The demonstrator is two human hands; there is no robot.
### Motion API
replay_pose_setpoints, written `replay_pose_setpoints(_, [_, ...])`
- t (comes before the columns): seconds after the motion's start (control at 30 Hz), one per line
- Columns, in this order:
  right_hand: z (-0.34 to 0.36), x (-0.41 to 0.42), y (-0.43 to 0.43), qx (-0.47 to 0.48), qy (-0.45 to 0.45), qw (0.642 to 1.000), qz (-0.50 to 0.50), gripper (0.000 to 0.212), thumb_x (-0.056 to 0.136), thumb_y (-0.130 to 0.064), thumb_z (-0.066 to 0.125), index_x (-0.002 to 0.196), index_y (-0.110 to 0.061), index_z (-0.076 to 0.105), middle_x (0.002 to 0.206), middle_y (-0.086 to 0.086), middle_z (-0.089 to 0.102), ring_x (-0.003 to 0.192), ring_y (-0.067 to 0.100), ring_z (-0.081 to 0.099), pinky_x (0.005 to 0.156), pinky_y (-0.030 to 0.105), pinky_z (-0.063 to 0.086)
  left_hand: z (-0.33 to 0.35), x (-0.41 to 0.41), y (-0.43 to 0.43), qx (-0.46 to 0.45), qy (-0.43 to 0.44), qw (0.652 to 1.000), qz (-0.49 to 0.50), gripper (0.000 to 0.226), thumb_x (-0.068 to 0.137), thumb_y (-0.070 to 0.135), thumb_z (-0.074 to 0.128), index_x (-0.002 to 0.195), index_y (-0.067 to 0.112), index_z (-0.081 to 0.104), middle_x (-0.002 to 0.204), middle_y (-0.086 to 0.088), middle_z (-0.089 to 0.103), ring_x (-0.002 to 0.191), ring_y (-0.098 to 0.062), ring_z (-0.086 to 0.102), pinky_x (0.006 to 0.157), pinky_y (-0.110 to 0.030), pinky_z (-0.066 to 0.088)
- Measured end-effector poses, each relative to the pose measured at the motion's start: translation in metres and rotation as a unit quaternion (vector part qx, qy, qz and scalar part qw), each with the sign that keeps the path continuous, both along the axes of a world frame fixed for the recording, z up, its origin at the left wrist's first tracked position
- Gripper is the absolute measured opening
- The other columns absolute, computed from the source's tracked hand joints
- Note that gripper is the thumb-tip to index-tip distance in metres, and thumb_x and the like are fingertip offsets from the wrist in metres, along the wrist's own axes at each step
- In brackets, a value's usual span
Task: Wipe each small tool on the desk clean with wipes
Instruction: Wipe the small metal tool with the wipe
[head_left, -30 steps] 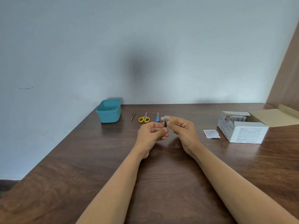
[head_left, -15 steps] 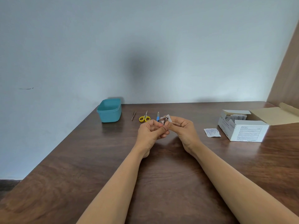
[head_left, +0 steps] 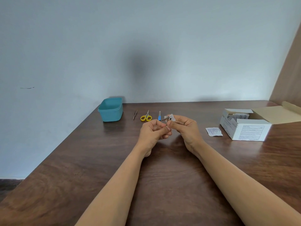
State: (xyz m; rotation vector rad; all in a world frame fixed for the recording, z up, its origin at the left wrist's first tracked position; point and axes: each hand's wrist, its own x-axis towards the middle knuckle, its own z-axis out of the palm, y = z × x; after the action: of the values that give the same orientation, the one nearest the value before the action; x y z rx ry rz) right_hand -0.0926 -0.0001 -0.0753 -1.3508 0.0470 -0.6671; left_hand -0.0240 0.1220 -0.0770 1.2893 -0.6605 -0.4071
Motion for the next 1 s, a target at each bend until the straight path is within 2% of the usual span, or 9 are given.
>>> replay_pose_setpoints(0.07, [-0.0011,0.0009,-0.0006,-0.009,0.012,1.000,-0.011,0.008,0.080,-0.002,0.070,0.087,-0.004,0.072,0.079,0.005,0.073,0.075,0.011,0.066,0.073,0.017,0.049,0.0001,0.0001,0.0007,0.000,0.001,1.000,0.003,0.010,0.082,-0.002,0.071,0.085,-0.002,0.061,0.073,-0.013,0.071,0.064,-0.014,0.069,0.060,-0.021,0.056])
replay_pose_setpoints(0.2, [-0.0017,0.0010,-0.0001,-0.002,0.004,1.000,-0.028,0.006,0.078,-0.004,0.072,0.085,-0.003,0.073,0.081,0.007,0.074,0.078,0.014,0.067,0.075,0.019,0.050,0.0000,0.0002,0.0005,-0.001,0.000,1.000,0.001,0.008,0.083,-0.001,0.070,0.084,0.001,0.062,0.073,-0.012,0.072,0.065,-0.014,0.069,0.060,-0.021,0.056])
replay_pose_setpoints(0.47, [0.0010,-0.0014,-0.0008,0.008,0.009,1.000,0.018,0.025,0.081,0.008,0.063,0.095,-0.011,0.071,0.080,0.000,0.074,0.073,0.009,0.065,0.074,0.019,0.052,-0.0004,-0.0010,0.0007,0.010,-0.011,1.000,-0.010,0.010,0.083,-0.002,0.070,0.080,0.003,0.061,0.071,-0.011,0.071,0.062,-0.014,0.068,0.058,-0.021,0.055])
replay_pose_setpoints(0.63, [0.0030,-0.0037,0.0000,0.010,0.014,1.000,0.024,0.014,0.082,0.003,0.065,0.093,-0.003,0.070,0.077,0.000,0.074,0.071,0.005,0.066,0.065,0.013,0.048,0.0000,-0.0016,0.0005,0.008,-0.007,1.000,-0.006,0.009,0.083,-0.003,0.069,0.084,-0.002,0.060,0.069,-0.011,0.070,0.060,-0.013,0.068,0.057,-0.021,0.055])
replay_pose_setpoints(0.77, [0.0011,-0.0022,0.0005,0.008,0.009,1.000,-0.013,0.006,0.080,0.001,0.068,0.086,0.004,0.069,0.066,-0.004,0.071,0.058,0.000,0.059,0.057,0.010,0.044,0.0007,-0.0012,0.0012,0.016,-0.009,1.000,-0.005,0.012,0.085,-0.001,0.068,0.092,-0.007,0.061,0.068,-0.007,0.071,0.060,-0.011,0.067,0.057,-0.020,0.054])
replay_pose_setpoints(0.9, [0.0002,0.0006,-0.0025,0.027,0.007,1.000,-0.002,0.015,0.080,0.004,0.067,0.092,-0.004,0.071,0.080,0.002,0.074,0.073,0.010,0.066,0.070,0.019,0.051,0.0019,-0.0020,0.0011,0.023,-0.012,1.000,-0.009,0.008,0.084,0.000,0.069,0.087,-0.001,0.062,0.068,-0.007,0.071,0.060,-0.011,0.068,0.056,-0.020,0.054])
replay_pose_setpoints(1.0, [0.0013,-0.0001,-0.0039,0.028,0.018,0.999,0.029,0.024,0.082,0.006,0.062,0.099,-0.009,0.070,0.084,0.000,0.074,0.074,0.008,0.066,0.068,0.016,0.051,0.0017,-0.0031,0.0010,0.032,-0.015,0.999,-0.010,0.008,0.084,-0.001,0.069,0.083,0.002,0.062,0.068,-0.009,0.071,0.060,-0.012,0.068,0.056,-0.020,0.054])
